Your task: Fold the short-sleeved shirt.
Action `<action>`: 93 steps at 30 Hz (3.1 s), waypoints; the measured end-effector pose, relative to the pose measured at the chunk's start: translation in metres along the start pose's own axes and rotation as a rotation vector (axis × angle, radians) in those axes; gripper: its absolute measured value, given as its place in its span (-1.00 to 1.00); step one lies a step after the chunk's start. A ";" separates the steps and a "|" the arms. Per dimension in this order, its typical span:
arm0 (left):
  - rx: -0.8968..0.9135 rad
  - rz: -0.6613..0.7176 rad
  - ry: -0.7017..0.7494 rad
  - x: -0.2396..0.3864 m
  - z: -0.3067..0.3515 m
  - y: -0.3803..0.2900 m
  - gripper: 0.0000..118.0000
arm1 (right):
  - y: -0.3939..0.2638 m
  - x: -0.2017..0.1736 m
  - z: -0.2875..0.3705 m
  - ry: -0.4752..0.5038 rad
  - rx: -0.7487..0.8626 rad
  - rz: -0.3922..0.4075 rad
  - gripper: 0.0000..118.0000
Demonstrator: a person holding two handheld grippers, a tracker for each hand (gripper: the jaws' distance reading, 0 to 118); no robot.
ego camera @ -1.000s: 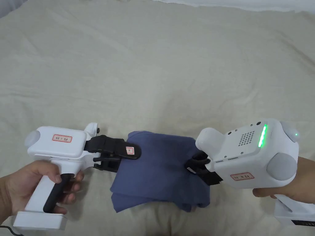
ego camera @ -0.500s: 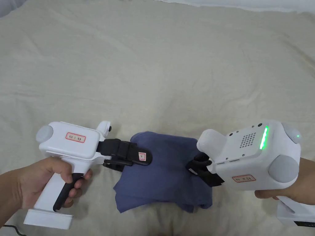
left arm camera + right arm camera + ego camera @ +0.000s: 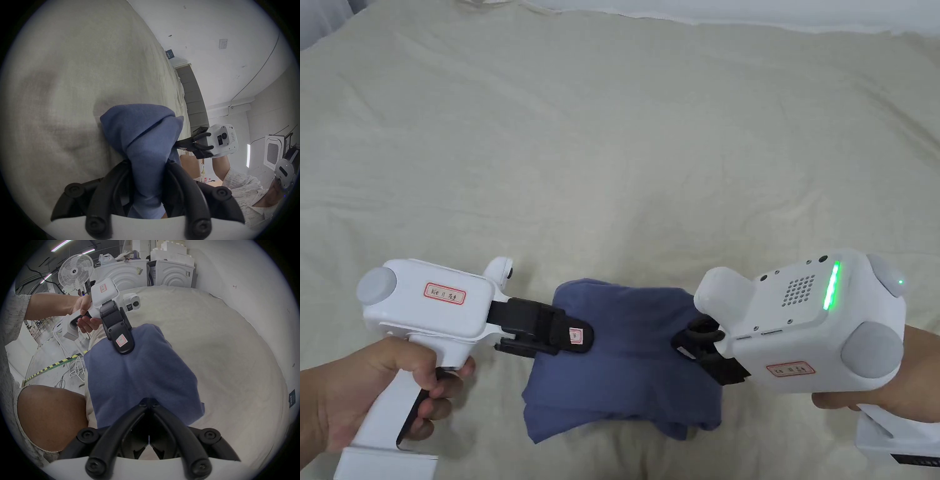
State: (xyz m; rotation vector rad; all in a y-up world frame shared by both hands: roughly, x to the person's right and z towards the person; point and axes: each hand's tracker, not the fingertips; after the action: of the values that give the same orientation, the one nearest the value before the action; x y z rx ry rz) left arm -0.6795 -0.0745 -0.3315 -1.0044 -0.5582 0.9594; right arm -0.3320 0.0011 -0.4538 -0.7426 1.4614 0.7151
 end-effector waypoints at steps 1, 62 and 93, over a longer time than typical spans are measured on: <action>0.001 -0.001 0.003 0.001 0.002 0.000 -0.54 | 0.000 0.000 0.002 -0.004 0.005 -0.002 -1.00; 0.805 -0.645 1.251 0.240 0.262 -0.060 0.71 | -0.029 -0.018 0.173 -0.329 0.333 -0.121 -1.00; 1.199 -0.760 0.920 0.415 -0.013 -0.095 0.94 | -0.037 -0.081 0.401 -0.993 0.812 -0.579 1.00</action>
State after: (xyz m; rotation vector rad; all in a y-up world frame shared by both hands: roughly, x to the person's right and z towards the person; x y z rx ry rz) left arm -0.4264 0.2620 -0.2636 -0.0122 0.4191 -0.0173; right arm -0.0625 0.3025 -0.3812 -0.0815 0.4650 -0.0385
